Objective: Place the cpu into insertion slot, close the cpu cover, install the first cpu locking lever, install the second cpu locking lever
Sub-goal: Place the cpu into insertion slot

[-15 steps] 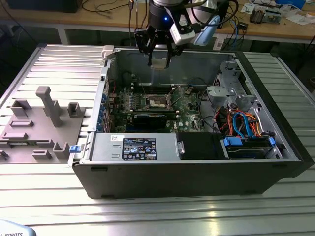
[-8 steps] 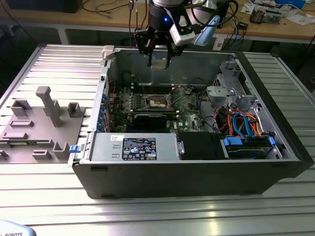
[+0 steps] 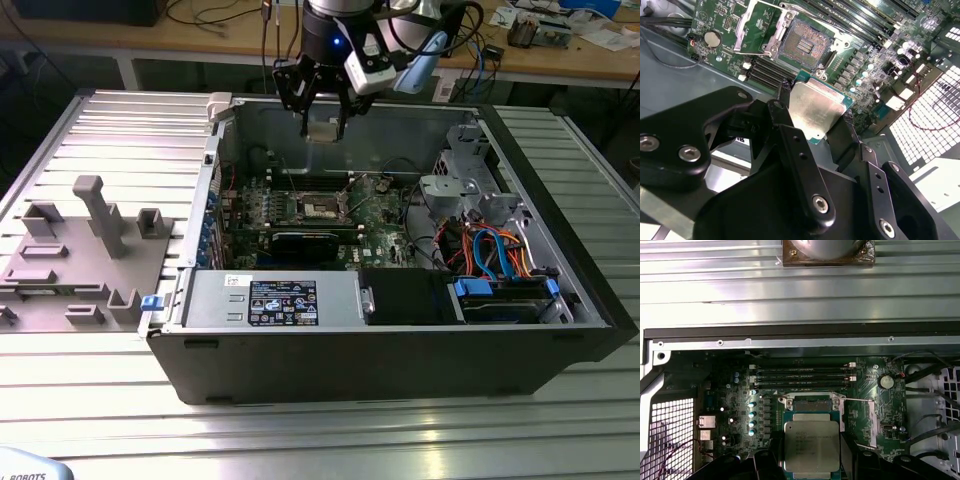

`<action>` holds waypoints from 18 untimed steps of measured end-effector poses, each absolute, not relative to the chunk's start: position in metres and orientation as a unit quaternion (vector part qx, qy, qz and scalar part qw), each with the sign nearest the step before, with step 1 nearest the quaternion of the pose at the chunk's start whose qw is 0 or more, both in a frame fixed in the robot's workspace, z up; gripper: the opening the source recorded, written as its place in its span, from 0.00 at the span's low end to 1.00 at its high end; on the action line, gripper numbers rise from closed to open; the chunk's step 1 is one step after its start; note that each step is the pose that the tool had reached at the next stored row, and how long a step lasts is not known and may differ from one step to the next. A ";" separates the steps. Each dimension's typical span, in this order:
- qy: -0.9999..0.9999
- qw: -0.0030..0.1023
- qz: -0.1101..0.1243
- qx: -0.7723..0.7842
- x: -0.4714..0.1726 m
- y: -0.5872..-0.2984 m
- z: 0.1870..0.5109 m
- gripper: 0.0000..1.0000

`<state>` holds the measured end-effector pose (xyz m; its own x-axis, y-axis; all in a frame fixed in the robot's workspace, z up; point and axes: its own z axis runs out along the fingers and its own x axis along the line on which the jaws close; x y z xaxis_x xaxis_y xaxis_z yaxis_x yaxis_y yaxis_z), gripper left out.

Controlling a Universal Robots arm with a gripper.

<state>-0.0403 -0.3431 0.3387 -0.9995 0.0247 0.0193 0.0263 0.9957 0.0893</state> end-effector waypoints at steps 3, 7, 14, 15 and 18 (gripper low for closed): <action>-0.999 0.009 -0.045 -0.013 -0.040 -0.343 0.338 0.55; -0.999 0.009 -0.045 -0.013 -0.040 -0.343 0.336 0.55; -0.999 0.009 -0.045 -0.013 -0.040 -0.343 0.335 0.55; -0.999 0.009 -0.045 -0.013 -0.040 -0.343 0.335 0.55; -0.999 0.009 -0.045 -0.013 -0.040 -0.343 0.334 0.55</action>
<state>-0.0404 -0.3431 0.3341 -0.9995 0.0248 0.0193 0.0264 0.9957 0.0893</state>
